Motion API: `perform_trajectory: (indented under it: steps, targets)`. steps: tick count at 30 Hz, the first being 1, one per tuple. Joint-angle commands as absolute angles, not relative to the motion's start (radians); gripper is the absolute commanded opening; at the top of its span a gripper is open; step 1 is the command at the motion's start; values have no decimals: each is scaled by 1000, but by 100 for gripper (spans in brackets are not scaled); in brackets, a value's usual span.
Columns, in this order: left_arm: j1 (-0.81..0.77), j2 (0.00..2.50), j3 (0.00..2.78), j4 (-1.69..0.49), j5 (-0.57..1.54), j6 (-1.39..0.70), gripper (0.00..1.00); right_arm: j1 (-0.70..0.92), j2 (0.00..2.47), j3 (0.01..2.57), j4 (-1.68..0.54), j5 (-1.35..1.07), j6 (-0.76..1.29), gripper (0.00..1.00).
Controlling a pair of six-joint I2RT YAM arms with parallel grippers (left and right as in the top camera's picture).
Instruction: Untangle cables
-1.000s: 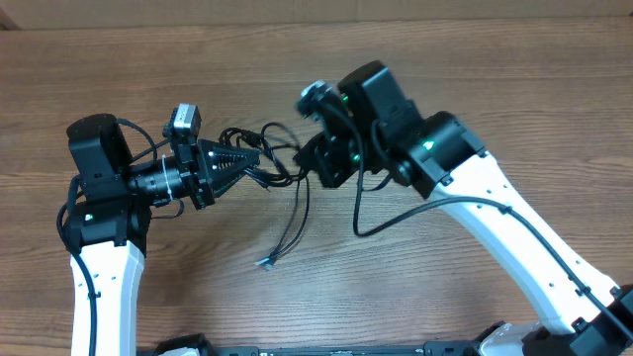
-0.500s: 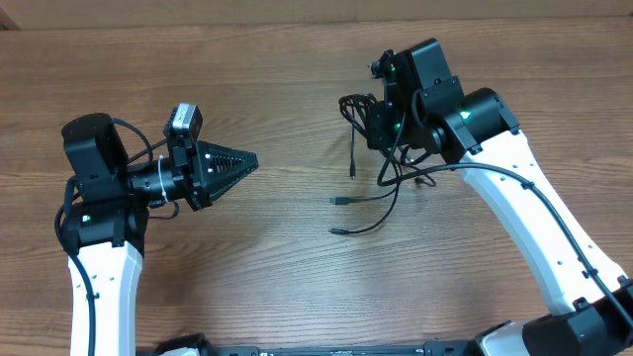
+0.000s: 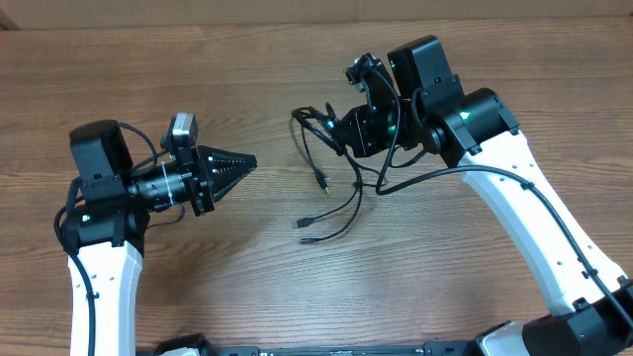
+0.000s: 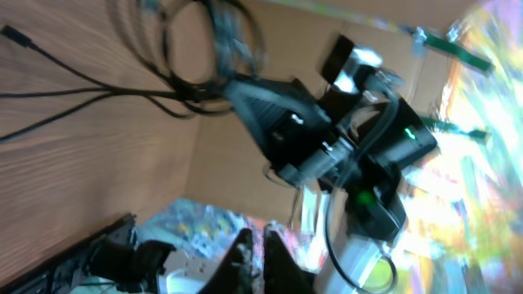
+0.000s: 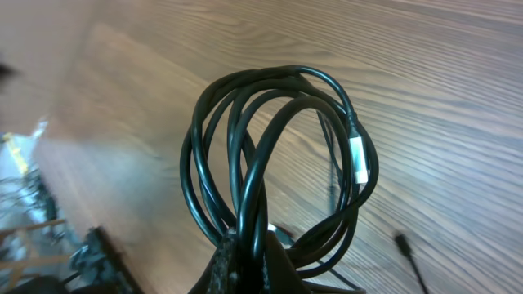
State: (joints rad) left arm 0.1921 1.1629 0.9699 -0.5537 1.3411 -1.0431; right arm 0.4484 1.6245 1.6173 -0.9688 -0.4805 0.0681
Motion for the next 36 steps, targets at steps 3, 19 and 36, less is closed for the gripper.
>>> perform_trajectory:
  steps: [3,19,36]
  targets:
    - [164,1150,977,-598,1213,-976,13,484,1591,1623,-929,-597,24,4]
    - [82,1151,977,-591,1092,-979,33,658,1591,1623,-925,-626,-54,4]
    - [84,1151,977,-587,1128,-991,4,658,1592,1623,-924,-49,83,4]
